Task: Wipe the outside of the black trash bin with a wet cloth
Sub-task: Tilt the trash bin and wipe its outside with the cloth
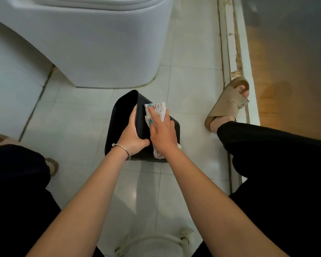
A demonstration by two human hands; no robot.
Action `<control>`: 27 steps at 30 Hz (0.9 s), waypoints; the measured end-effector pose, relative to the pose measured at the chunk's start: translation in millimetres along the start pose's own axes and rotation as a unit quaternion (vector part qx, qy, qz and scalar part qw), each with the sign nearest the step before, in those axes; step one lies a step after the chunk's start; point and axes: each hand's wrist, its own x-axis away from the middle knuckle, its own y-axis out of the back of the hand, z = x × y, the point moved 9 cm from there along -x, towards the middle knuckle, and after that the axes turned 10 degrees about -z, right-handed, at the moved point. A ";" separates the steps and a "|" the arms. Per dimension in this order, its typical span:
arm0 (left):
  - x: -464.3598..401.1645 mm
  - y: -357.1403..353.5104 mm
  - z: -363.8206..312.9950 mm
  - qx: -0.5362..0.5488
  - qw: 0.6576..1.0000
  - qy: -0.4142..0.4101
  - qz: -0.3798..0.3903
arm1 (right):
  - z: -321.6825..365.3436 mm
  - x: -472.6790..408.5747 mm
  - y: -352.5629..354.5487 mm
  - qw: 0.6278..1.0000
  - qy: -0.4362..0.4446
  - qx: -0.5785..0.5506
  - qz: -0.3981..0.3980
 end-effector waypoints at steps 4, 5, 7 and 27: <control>-4.3 -1.1 4.4 0.021 1.000 -0.009 0.020 | -4.3 -2.2 -1.2 1.000 -0.014 -0.015 -0.010; -4.4 -1.9 6.1 0.029 0.999 -0.010 0.025 | -4.7 -2.5 -2.1 1.000 -0.018 -0.020 -0.011; -2.8 -4.3 6.2 0.038 0.999 -0.013 0.029 | -7.1 -2.8 -2.5 0.999 -0.021 -0.038 -0.020; -4.4 2.4 2.8 0.072 0.997 0.016 -0.013 | 15.9 11.4 -3.0 0.997 0.056 -0.043 -0.021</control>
